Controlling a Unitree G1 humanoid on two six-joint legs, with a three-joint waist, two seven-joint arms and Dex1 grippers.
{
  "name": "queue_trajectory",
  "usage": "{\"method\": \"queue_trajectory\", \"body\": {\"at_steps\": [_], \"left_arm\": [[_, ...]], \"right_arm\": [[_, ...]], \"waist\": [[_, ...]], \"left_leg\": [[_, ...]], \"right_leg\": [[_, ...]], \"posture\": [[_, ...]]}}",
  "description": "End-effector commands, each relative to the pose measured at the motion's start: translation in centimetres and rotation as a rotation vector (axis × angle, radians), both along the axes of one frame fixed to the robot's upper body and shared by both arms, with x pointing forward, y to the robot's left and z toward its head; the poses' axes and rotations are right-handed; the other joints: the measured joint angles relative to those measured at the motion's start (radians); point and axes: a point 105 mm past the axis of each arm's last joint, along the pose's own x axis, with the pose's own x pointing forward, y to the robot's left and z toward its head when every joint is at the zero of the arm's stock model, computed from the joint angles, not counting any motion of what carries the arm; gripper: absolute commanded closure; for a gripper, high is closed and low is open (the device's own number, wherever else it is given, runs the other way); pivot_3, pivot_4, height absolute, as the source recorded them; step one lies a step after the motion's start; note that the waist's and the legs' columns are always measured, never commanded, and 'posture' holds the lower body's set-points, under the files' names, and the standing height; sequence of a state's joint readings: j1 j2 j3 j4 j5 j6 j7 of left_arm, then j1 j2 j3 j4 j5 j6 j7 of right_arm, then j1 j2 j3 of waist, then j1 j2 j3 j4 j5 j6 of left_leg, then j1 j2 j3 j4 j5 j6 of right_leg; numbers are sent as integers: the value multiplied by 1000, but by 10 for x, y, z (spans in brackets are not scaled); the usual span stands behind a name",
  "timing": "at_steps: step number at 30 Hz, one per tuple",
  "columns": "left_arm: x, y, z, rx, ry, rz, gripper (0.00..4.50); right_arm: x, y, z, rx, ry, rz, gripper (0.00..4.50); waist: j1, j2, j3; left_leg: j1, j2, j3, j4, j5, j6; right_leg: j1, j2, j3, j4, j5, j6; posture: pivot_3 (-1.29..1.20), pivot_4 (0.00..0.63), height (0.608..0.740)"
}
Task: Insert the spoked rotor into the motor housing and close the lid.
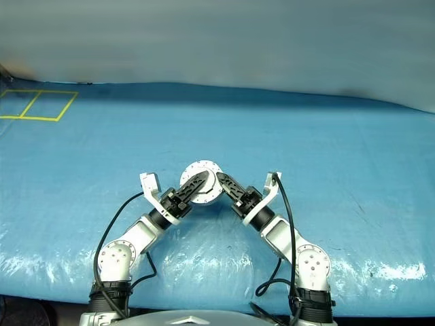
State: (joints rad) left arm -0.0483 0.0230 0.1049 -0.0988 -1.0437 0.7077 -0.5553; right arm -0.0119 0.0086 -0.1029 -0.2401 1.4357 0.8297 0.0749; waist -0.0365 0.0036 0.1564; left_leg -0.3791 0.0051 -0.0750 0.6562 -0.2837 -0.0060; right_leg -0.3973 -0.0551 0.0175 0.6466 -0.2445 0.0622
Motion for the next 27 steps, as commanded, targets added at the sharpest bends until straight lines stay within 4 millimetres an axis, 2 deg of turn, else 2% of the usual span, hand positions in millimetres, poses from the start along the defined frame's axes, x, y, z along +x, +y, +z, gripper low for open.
{"method": "queue_trajectory", "body": {"at_steps": [1,5,9,15,18,23,27], "left_arm": [[0,0,5,44,-45,7,1554],[4,-1,6,54,-42,11,1554],[7,-1,20,4,-73,18,1554],[17,5,45,-41,-142,79,1554],[24,13,52,-54,-157,125,1554],[32,22,49,-13,-158,159,1554],[27,15,46,12,-158,112,1554]], "right_arm": [[4,3,25,60,-76,-19,3280],[6,1,23,41,-69,-43,3280],[6,2,24,25,-84,-47,3280],[5,3,23,19,-82,-34,1306],[6,3,21,10,-75,-40,1306],[7,2,19,7,-67,-47,1306],[8,1,19,18,-60,-59,1306]], "waist": [[0,0,0],[0,0,0],[0,0,0],[-1,0,0],[0,0,0],[0,0,0],[0,0,0]], "left_leg": [[0,0,0,0,0,0],[0,0,0,0,0,0],[0,0,0,0,0,0],[0,0,0,1,0,0],[0,0,0,1,0,0],[0,0,0,1,0,0],[0,0,0,1,0,0]], "right_leg": [[0,0,0,0,0,0],[0,0,0,0,0,0],[0,0,0,0,0,0],[0,0,0,0,0,0],[0,0,0,0,0,0],[0,0,0,0,0,0],[0,0,0,1,0,1]], "posture": [[0,150,740],[0,150,740],[0,150,740],[0,150,740],[0,150,740],[0,150,740],[0,150,740]]}}
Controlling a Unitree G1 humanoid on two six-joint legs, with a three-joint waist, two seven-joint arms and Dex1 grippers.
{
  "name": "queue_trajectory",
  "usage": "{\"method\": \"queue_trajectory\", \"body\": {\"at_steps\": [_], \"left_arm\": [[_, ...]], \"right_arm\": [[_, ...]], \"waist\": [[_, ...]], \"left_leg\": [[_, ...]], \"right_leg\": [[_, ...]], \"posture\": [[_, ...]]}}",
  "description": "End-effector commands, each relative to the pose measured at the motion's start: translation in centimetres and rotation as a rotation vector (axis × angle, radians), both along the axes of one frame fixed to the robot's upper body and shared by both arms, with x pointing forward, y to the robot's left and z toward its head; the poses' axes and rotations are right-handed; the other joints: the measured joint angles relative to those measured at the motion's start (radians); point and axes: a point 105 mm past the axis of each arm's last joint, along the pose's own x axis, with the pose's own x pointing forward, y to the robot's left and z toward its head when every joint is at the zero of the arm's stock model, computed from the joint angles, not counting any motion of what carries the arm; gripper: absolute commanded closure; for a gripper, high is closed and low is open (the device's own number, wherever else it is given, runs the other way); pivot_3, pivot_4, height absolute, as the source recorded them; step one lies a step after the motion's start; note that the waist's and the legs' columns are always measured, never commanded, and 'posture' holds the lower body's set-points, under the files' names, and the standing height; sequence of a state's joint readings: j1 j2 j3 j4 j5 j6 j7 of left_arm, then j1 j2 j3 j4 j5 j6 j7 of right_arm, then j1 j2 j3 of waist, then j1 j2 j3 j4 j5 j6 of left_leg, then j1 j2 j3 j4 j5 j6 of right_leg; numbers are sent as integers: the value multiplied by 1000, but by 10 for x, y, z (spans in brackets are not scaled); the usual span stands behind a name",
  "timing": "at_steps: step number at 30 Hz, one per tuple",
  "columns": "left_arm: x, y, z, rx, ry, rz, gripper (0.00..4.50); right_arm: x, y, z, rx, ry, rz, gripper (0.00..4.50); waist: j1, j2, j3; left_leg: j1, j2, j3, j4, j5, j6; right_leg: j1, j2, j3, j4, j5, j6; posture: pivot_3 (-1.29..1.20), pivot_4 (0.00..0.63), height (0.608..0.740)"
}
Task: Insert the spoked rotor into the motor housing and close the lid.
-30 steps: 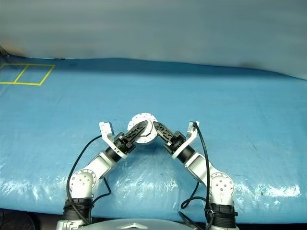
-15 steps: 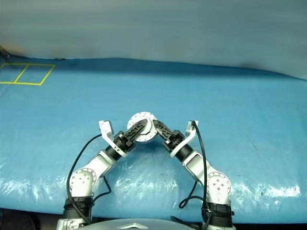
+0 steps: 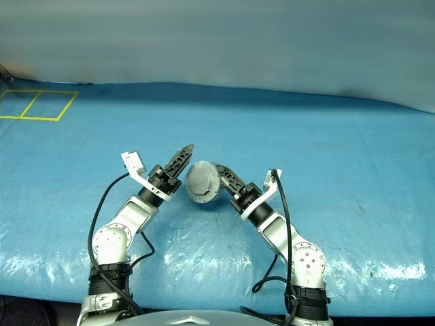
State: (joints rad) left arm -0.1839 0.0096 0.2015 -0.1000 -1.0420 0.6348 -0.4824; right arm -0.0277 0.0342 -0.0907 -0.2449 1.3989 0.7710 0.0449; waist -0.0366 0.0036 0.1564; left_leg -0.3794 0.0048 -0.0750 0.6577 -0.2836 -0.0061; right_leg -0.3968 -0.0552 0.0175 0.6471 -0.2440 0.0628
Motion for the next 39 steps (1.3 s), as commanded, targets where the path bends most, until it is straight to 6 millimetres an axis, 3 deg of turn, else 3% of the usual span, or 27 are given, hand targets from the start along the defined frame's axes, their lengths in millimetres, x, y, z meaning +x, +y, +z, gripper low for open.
{"method": "queue_trajectory", "body": {"at_steps": [1,4,13,17,22,28,36,39], "left_arm": [[-8,-11,5,26,-34,-62,1554],[-9,-9,1,62,-34,-58,1554],[7,36,14,118,-93,114,1554],[9,47,16,133,-100,150,1554],[10,48,14,152,-90,158,1554],[11,35,7,172,-78,132,1554],[14,32,2,181,-61,125,1554],[14,31,0,187,-54,123,1554]], "right_arm": [[0,0,15,24,-56,-9,1306],[1,-1,14,11,-51,-22,1306],[2,-2,5,-66,-42,-44,1306],[3,-1,-1,-95,-30,-37,1306],[5,-5,-10,-144,-2,-57,1306],[7,-9,-29,-246,46,-88,1306],[4,-10,-34,-277,35,-96,1306],[4,-11,-32,-267,26,-113,1887]], "waist": [[0,0,0],[-1,0,0],[-1,0,0],[0,0,0],[-1,0,0],[-1,0,0],[0,0,0],[-1,0,0]], "left_leg": [[0,0,0,0,0,0],[0,0,0,0,0,0],[0,0,0,2,0,0],[0,0,0,2,0,0],[0,0,0,2,0,0],[0,0,0,2,0,0],[0,0,0,2,0,0],[0,0,0,2,0,0]], "right_leg": [[0,0,0,0,0,0],[0,0,0,0,0,0],[0,0,0,2,0,0],[0,0,0,2,0,0],[0,0,0,2,0,0],[0,0,0,2,0,0],[0,0,0,2,0,0],[0,0,0,2,0,0]], "posture": [[0,150,740],[0,150,740],[0,150,740],[0,150,740],[0,150,740],[0,150,740],[0,150,740],[0,150,740]]}}
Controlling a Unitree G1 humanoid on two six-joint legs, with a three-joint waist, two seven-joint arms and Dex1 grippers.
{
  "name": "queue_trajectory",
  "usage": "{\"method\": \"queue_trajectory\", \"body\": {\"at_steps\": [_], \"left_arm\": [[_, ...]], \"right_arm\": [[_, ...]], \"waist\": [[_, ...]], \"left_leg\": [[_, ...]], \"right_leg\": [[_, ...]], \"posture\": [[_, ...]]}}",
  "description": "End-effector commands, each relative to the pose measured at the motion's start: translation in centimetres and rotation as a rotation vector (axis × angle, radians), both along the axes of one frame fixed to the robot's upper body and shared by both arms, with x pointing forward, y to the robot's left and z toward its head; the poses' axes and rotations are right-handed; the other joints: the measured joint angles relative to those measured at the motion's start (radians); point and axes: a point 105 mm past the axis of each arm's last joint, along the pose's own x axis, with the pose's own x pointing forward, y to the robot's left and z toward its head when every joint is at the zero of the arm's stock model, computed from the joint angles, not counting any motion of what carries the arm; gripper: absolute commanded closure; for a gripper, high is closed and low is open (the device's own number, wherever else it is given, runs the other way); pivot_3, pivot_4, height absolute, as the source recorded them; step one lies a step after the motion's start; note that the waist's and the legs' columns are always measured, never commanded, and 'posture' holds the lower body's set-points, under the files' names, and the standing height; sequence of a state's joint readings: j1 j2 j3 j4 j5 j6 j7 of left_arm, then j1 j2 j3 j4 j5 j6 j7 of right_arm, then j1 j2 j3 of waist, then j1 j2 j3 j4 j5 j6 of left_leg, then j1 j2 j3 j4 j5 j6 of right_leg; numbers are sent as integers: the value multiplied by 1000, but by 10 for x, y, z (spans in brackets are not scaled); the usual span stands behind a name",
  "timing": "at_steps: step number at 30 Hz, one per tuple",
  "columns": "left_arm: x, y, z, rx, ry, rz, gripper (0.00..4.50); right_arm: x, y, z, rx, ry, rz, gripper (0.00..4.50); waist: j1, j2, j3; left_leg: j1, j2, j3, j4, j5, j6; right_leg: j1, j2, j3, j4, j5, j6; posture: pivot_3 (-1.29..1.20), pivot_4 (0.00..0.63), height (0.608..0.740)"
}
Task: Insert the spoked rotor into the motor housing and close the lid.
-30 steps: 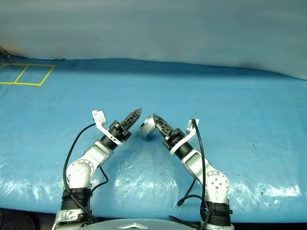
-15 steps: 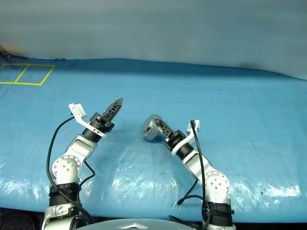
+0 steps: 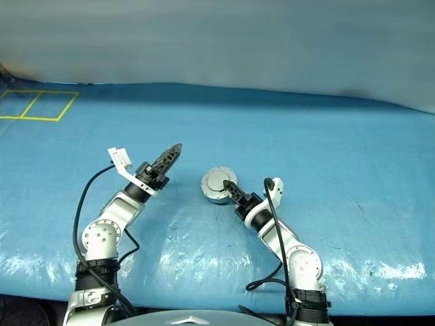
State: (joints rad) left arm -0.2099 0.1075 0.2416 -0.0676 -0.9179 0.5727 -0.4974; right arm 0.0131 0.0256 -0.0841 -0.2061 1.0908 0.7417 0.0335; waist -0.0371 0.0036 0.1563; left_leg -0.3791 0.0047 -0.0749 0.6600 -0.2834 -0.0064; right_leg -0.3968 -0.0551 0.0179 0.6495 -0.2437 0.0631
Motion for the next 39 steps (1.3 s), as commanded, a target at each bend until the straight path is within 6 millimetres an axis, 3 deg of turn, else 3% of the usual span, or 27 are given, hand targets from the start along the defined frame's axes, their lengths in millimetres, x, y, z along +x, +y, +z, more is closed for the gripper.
{"method": "queue_trajectory", "body": {"at_steps": [1,5,16,20,24,30,35,39], "left_arm": [[2,-2,5,1,-24,-5,1554],[2,-5,3,8,-19,-9,1554],[-1,-1,7,17,-34,-17,1554],[-9,10,15,-22,-58,-35,1554],[-24,18,11,-13,-37,-68,1554],[-53,9,4,-16,7,-160,1554],[-61,5,1,-80,28,-173,1554],[-66,-2,-7,-143,73,-194,649]], "right_arm": [[0,4,19,41,-82,5,2207],[-2,6,25,58,-113,26,3305],[0,6,21,68,-87,16,3304],[1,0,38,288,-91,21,3304],[-1,1,50,376,-128,51,3304],[-6,10,62,445,-175,113,3304],[-11,16,73,457,-224,166,3304],[-14,19,79,453,-252,200,3304]], "waist": [[0,0,0],[1,0,0],[0,0,0],[0,0,0],[-3,0,1],[-1,0,1],[0,0,1],[0,0,1]], "left_leg": [[0,0,0,0,0,0],[0,0,0,0,0,0],[0,0,0,0,0,0],[0,0,0,0,0,0],[0,0,0,-1,0,0],[0,0,0,-1,0,0],[0,0,0,-1,0,0],[0,0,0,-1,0,0]], "right_leg": [[0,0,0,0,0,0],[0,0,0,0,0,0],[0,0,0,0,0,0],[0,0,0,0,0,0],[-1,0,0,0,0,0],[-1,-1,1,0,0,0],[-1,0,0,0,0,0],[-1,0,1,0,0,0]], "posture": [[0,150,740],[0,150,740],[0,150,740],[0,150,740],[0,150,740],[0,150,740],[0,150,740],[0,150,740]]}}
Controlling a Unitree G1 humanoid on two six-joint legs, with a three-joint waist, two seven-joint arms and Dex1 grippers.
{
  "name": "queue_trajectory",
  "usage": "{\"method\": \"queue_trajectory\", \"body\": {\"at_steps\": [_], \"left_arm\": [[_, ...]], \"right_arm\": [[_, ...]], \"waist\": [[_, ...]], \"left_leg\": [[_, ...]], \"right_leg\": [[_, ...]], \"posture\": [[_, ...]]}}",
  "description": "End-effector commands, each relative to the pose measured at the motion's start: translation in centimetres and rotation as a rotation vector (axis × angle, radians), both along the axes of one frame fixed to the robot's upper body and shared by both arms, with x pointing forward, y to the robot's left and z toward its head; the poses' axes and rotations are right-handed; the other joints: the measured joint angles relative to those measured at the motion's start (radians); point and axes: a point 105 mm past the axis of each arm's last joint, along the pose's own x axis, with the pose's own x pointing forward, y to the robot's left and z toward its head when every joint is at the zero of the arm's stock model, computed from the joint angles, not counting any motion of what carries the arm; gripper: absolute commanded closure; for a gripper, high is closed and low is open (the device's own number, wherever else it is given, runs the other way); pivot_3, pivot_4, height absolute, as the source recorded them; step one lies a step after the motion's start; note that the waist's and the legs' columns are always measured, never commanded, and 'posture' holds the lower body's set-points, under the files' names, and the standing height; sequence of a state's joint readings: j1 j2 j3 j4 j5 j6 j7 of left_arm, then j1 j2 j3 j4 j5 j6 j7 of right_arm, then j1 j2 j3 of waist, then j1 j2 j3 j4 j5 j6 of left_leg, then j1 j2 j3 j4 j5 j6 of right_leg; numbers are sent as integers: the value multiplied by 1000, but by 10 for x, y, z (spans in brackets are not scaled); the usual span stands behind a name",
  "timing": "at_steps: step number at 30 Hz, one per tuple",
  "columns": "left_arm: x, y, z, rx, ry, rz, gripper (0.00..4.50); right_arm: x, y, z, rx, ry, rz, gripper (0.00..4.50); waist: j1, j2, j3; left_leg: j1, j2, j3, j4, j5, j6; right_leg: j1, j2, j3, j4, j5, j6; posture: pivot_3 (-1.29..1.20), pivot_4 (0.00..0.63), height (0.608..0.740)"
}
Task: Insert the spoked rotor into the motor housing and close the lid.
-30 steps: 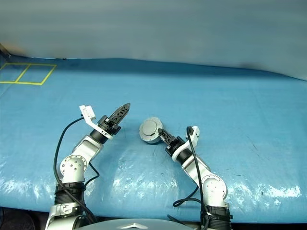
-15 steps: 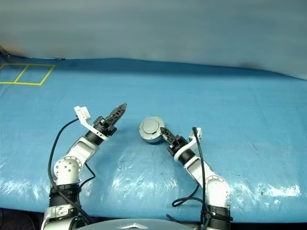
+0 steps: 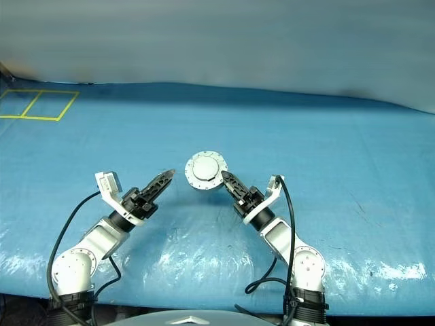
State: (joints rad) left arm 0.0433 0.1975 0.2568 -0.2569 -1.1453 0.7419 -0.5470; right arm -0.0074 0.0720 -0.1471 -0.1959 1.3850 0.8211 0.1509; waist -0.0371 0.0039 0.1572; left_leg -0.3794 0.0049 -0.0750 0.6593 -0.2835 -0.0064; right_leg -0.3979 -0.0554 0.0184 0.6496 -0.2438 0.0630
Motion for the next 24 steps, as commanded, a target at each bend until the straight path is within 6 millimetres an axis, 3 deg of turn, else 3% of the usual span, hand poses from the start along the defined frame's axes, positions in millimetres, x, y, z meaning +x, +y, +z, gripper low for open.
{"method": "queue_trajectory", "body": {"at_steps": [1,2,5,14,24], "left_arm": [[-7,-11,4,-80,8,-34,285],[-7,-11,0,-90,30,-32,45],[-7,-13,-4,-97,51,-28,45],[-1,-38,13,-179,-27,-104,45],[14,-61,-5,-224,70,-154,45]], "right_arm": [[-8,8,39,69,-164,67,3304],[-9,9,41,70,-174,76,3304],[-12,11,44,66,-191,95,3304],[-15,12,44,33,-198,129,3304],[-14,12,42,15,-183,128,3304]], "waist": [[0,0,0],[0,0,0],[0,0,0],[1,0,0],[0,-1,0]], "left_leg": [[0,0,0,0,0,0],[0,0,0,0,0,0],[0,0,0,0,0,0],[0,-1,0,1,0,0],[0,-1,1,1,0,0]], "right_leg": [[0,0,0,0,0,0],[0,0,0,0,0,0],[0,0,0,0,0,0],[0,0,0,0,0,0],[0,0,0,0,0,0]], "posture": [[0,150,740],[0,150,740],[0,150,740],[0,150,740],[0,150,740]]}}
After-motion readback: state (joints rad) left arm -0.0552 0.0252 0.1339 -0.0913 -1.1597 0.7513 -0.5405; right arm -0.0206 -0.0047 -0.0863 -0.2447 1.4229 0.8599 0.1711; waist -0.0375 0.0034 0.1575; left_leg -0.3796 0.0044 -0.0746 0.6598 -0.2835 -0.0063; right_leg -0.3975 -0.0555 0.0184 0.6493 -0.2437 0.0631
